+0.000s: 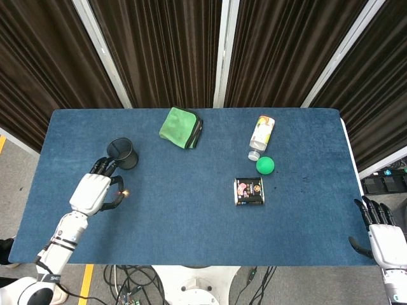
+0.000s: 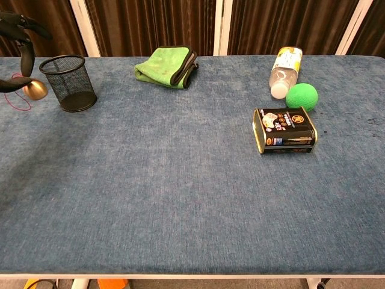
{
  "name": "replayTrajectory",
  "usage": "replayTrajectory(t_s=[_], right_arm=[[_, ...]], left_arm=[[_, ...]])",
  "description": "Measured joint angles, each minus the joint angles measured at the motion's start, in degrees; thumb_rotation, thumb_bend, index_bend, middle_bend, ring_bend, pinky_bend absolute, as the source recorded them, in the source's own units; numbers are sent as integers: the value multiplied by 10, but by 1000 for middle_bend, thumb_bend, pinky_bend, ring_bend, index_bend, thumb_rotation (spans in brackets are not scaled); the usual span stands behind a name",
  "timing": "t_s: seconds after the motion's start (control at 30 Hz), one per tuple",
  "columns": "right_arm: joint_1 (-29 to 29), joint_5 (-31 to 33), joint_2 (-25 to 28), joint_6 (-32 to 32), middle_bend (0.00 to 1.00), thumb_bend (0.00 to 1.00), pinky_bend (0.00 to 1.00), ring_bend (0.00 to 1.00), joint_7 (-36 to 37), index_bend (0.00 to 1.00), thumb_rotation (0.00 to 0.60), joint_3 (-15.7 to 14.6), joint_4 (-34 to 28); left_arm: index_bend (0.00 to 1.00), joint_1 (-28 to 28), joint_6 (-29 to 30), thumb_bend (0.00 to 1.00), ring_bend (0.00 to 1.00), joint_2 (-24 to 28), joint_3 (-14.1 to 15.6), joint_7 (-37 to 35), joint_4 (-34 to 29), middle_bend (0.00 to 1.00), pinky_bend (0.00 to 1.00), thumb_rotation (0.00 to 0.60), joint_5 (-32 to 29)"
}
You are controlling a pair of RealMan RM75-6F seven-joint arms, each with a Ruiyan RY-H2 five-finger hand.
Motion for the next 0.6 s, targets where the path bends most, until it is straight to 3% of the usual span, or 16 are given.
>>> replayTrajectory(t_s=[0.2,0.33,0.6], right_arm=[[1,6,0,-5,0,179,0,0,2,0,600,2,2],[2,2,-1,-4,0,178,0,0,2,0,600,0,2],[2,4,3,-2,0,179,0,0,4,0,600,3,0]], left_arm=[[710,0,0,443,3,-6,12,-4,-5,107,44,600,-21],[710,-4,-6,442,3,-22,24,11,16,107,43,600,2],[710,-11,-15,443,3,-96,40,13,108,107,43,600,-11]])
